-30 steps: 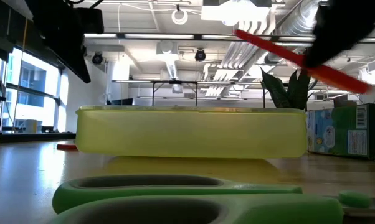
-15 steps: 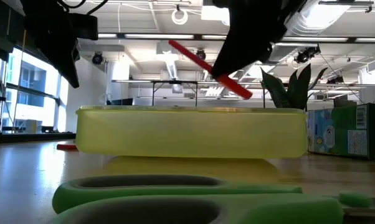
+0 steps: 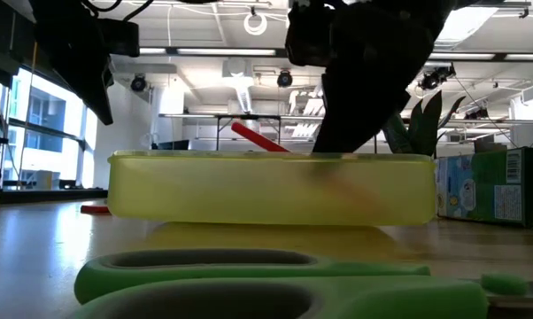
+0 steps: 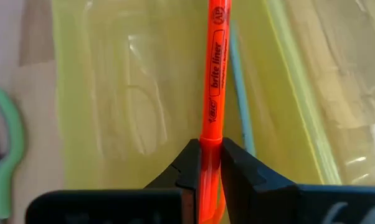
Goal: Pack school essentials
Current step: Put the orange pen into the yellow supply box, then put the orange eraser into the yellow supply box
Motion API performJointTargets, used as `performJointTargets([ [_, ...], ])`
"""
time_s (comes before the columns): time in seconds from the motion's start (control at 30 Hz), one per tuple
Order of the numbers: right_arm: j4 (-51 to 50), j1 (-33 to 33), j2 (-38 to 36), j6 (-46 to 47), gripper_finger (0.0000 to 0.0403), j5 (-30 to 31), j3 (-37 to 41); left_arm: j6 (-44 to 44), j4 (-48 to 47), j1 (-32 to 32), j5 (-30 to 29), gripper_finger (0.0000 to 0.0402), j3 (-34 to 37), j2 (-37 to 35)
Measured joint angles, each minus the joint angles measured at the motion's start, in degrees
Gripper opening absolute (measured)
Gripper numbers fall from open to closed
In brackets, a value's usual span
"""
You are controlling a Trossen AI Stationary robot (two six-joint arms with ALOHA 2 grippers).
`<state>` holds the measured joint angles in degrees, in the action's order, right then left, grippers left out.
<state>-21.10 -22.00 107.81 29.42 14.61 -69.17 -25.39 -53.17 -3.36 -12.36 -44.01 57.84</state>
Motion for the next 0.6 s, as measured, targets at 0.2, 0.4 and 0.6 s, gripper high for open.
performJointTargets([
  [0.2,0.30,-0.78,-0.02,-0.37,0.0040,-0.20,-0.02,0.83,0.01,0.00,0.00,0.0131,0.00,0.00],
  [0.4,0.23,-1.20,-0.02,-0.32,0.0099,0.18,-0.02,2.32,0.00,0.00,0.00,0.0131,0.00,0.00],
  [0.6,-0.86,-1.11,-0.28,0.40,0.0138,0.33,-1.09,2.46,0.02,0.00,-0.72,0.0131,0.00,0.00],
])
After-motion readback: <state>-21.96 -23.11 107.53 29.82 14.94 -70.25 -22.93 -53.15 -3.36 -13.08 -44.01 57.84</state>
